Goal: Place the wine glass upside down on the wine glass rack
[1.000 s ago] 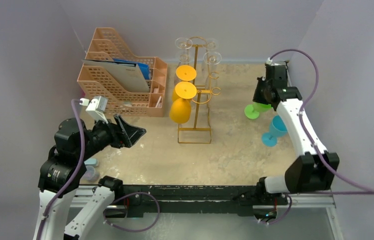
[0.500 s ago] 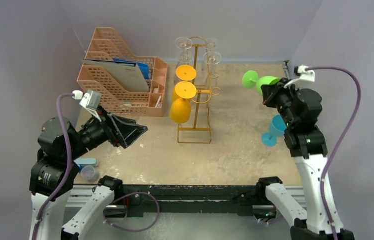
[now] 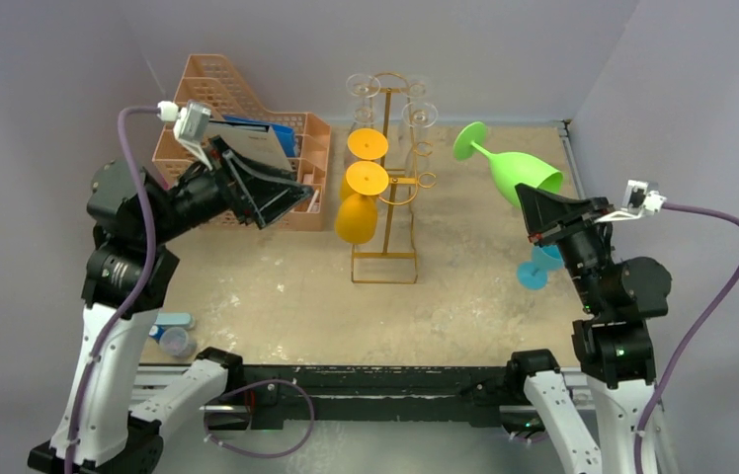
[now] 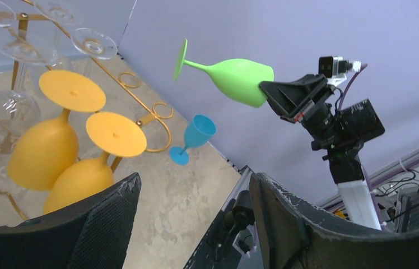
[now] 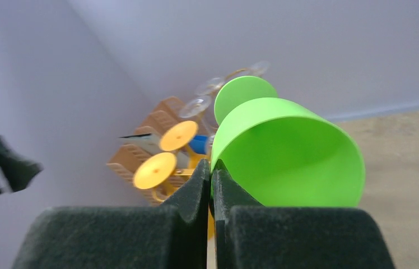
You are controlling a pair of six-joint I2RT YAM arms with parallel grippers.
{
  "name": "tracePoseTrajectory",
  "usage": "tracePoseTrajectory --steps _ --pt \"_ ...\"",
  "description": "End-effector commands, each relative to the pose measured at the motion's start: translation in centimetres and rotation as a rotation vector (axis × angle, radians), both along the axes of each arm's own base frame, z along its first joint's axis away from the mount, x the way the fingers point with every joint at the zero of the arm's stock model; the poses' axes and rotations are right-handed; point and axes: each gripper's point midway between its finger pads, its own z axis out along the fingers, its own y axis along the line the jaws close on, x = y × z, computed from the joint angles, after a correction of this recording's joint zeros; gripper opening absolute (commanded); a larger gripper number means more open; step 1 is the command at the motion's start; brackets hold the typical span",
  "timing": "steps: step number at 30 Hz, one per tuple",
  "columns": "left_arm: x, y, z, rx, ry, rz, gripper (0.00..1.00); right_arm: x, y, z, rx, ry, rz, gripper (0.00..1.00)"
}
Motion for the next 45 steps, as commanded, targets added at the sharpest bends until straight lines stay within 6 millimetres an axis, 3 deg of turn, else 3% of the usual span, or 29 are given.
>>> tracePoseTrajectory --steps 1,7,11,17,21,24,31,39,45 --pt "1.2 -1.0 4.0 -0.094 -0.097 -0.040 0.69 -2.8 2.5 4.6 0.136 -0.152 0.187 0.00" --pt "4.4 -2.1 4.5 -0.102 -0.129 -0.039 0.69 -3.7 5.0 7.2 0.250 -0.210 0.396 0.00" --pt "6.4 -3.4 4.2 -0.065 -0.143 -0.044 0.69 -1.9 6.0 6.8 0.288 -0.164 0.471 0.00" --pt "7.5 -7.7 2.6 0.061 -0.214 -0.024 0.71 0.1 6.9 5.9 0.387 -0.129 0.562 0.00" --pt "9.5 -7.9 1.9 0.125 -0.277 0.087 0.71 0.5 6.9 5.6 0.426 -0.101 0.565 0.00" --pt "9.9 -8.8 1.7 0.132 -0.299 0.074 0.70 0.5 6.8 5.6 0.446 -0.092 0.564 0.00" --pt "10.7 -11.3 1.2 0.208 -0.343 0.101 0.62 0.1 6.9 6.6 0.476 -0.095 0.591 0.00" --pt "10.8 -12.9 0.3 0.306 -0.449 0.158 0.34 0.3 6.9 6.5 0.507 -0.044 0.586 0.00" --pt "11.6 -13.4 0.3 0.386 -0.521 0.265 0.28 0.5 7.0 6.1 0.505 -0.004 0.580 0.00"
